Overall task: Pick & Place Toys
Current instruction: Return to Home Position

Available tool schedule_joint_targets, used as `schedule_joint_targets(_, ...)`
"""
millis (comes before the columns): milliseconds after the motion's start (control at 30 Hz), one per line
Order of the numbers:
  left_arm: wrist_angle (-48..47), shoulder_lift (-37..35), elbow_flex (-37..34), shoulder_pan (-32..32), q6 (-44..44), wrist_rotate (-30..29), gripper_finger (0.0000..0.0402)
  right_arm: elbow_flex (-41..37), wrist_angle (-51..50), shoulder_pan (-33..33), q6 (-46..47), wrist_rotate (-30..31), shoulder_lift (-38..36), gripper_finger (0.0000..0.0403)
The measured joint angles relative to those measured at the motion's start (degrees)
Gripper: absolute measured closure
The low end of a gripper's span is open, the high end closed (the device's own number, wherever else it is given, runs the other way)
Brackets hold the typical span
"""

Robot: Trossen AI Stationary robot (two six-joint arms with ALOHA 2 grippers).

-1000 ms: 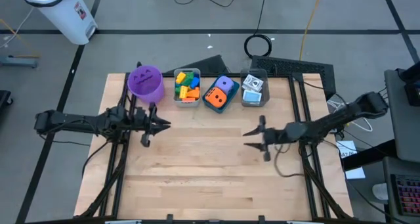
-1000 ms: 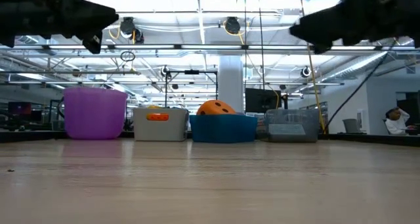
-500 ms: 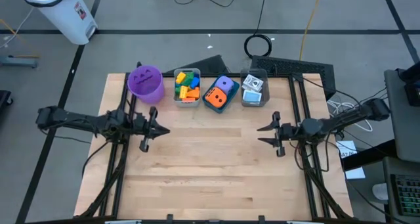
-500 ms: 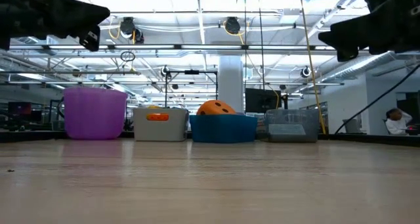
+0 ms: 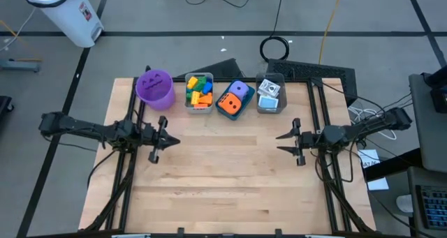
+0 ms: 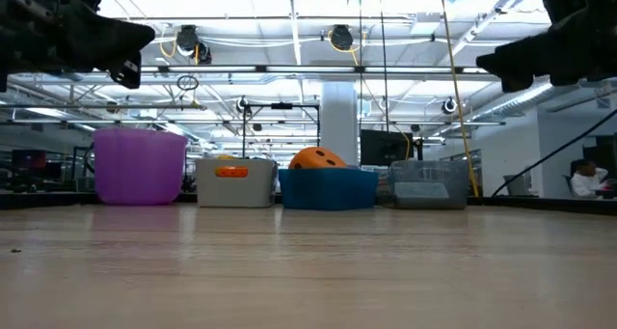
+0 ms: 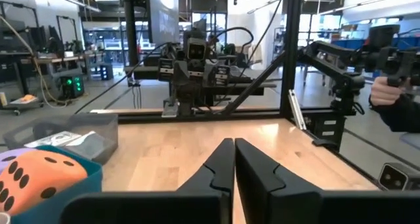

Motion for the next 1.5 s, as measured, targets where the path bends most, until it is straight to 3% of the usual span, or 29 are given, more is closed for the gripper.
schedule_joint_targets(133,-0.6,0.0,0.0,0.8,0.0,0.0,0.0398,0.0,-3.6,0.0,0.6,0.0,-1.3,0.0248)
schedule_joint_targets(333,-1.2,-0.7,0.0,2.2,-0.4,0.0,0.0379,0.0,-8.1,0.0,0.7,0.1,-3.8,0.0248)
schedule_joint_targets(633,-9.8,-9.4,0.1,3.6,-3.0,1.9,0.0393,0.0,-15.5,0.0,0.9,0.2,-10.6,0.0248)
schedule_joint_targets(833,-14.0,-14.3,0.1,3.6,-3.4,2.0,0.0377,0.0,-16.8,0.0,0.1,0.2,-15.0,0.0248)
schedule_joint_targets(1100,-20.8,-16.7,0.1,3.6,-3.3,2.0,0.0397,0.2,-19.4,0.0,-0.8,0.1,-18.4,0.0248)
schedule_joint_targets(1267,-21.2,-16.8,0.1,3.6,-3.4,2.0,0.0378,0.2,-19.7,0.0,-2.1,0.1,-18.9,0.0248)
schedule_joint_targets(1500,-21.2,-16.8,0.1,3.6,-4.9,1.9,0.0384,0.2,-19.9,0.0,-1.2,0.0,-18.9,0.0298)
